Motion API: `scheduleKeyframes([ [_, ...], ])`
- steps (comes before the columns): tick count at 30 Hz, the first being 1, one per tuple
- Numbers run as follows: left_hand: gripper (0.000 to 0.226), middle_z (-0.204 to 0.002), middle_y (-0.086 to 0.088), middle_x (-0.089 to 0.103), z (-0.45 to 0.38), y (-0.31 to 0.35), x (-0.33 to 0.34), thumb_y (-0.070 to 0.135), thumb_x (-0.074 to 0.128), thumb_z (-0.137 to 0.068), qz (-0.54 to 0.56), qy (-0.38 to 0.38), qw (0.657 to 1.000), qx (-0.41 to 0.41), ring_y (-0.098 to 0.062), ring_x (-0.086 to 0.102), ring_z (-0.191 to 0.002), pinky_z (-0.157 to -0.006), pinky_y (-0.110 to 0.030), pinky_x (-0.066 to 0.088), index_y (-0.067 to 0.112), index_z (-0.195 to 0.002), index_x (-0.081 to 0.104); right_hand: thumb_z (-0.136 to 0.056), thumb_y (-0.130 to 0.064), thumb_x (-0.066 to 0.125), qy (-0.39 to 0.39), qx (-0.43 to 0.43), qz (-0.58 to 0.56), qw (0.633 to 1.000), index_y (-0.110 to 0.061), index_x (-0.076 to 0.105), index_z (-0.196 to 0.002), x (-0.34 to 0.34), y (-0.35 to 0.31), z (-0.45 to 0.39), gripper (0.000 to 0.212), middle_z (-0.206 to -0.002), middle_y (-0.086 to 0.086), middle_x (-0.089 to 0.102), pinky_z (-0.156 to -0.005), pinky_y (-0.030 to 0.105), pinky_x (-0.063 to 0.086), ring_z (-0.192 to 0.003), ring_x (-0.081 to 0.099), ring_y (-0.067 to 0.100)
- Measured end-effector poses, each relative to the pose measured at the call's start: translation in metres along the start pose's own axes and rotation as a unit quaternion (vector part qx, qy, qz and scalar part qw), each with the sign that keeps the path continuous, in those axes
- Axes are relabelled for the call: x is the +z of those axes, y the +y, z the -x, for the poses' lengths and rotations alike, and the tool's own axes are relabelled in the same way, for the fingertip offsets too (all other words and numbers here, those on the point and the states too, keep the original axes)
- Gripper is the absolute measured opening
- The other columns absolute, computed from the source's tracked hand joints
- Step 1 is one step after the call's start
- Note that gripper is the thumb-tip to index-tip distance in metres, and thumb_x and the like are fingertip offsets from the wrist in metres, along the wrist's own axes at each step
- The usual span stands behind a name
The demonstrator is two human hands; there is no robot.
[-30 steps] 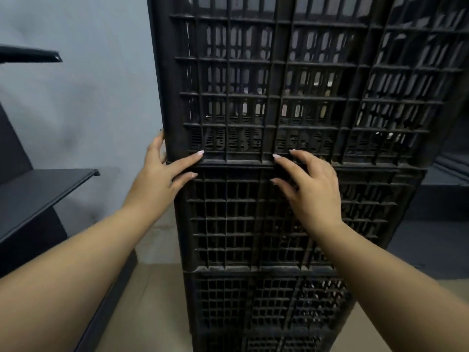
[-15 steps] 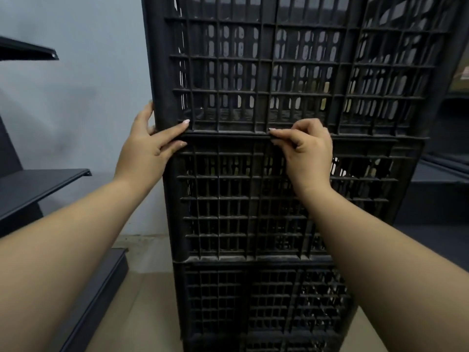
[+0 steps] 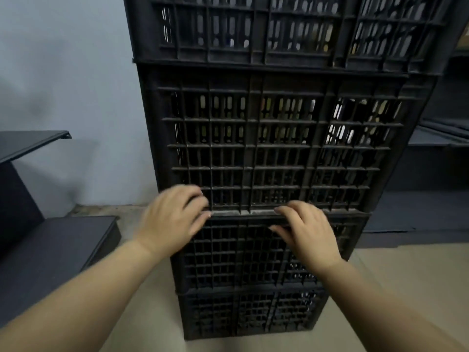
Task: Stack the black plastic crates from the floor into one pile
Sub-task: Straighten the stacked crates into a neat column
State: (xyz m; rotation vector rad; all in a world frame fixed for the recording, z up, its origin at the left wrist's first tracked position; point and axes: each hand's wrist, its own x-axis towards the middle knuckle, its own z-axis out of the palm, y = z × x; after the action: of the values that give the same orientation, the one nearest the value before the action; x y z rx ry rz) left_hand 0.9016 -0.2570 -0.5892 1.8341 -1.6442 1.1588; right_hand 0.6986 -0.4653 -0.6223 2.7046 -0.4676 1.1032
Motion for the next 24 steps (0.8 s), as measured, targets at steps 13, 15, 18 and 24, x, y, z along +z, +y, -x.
scheduleKeyframes([
  [13, 0.030, -0.102, -0.014, 0.065, 0.048, 0.005, 0.072, 0.011, 0.067, -0.087, 0.039, -0.048, 0.996, -0.062, -0.035, 0.060, -0.089, -0.074, -0.045, 0.051, 0.008, -0.116, 0.067, -0.082, -0.025, 0.073, 0.081, 0.076, -0.035, 0.993, -0.014, 0.067, -0.115, 0.063, 0.012, 0.021, 0.034, -0.102, 0.013, 0.060, -0.081, 0.040, 0.043, -0.093, 0.053, 0.031],
  [15, 0.023, -0.092, -0.012, 0.066, 0.045, 0.002, 0.076, 0.014, 0.066, -0.087, 0.051, -0.022, 0.995, -0.079, -0.035, 0.059, -0.078, -0.069, -0.045, 0.051, 0.008, -0.109, 0.071, -0.084, -0.022, 0.070, 0.112, 0.069, -0.048, 0.990, -0.014, 0.071, -0.107, 0.065, 0.017, 0.016, 0.024, -0.096, 0.011, 0.061, -0.078, 0.039, 0.042, -0.087, 0.056, 0.032],
  [18, 0.016, -0.075, -0.009, 0.063, 0.043, 0.006, 0.080, 0.017, 0.063, -0.087, 0.050, 0.011, 0.992, -0.116, -0.032, 0.054, -0.065, -0.061, -0.039, 0.047, 0.012, -0.098, 0.075, -0.084, -0.021, 0.070, 0.160, 0.076, -0.043, 0.983, -0.017, 0.075, -0.094, 0.069, 0.018, 0.010, 0.012, -0.088, 0.006, 0.065, -0.080, 0.033, 0.036, -0.085, 0.057, 0.028],
  [24, 0.019, -0.070, -0.008, 0.060, 0.043, 0.014, 0.080, 0.020, 0.060, -0.090, 0.029, 0.030, 0.988, -0.151, -0.030, 0.050, -0.065, -0.059, -0.035, 0.043, 0.013, -0.095, 0.077, -0.085, -0.015, 0.070, 0.196, 0.129, -0.067, 0.970, -0.015, 0.076, -0.096, 0.076, 0.006, 0.012, 0.013, -0.078, 0.007, 0.061, -0.076, 0.037, 0.042, -0.073, 0.058, 0.028],
])
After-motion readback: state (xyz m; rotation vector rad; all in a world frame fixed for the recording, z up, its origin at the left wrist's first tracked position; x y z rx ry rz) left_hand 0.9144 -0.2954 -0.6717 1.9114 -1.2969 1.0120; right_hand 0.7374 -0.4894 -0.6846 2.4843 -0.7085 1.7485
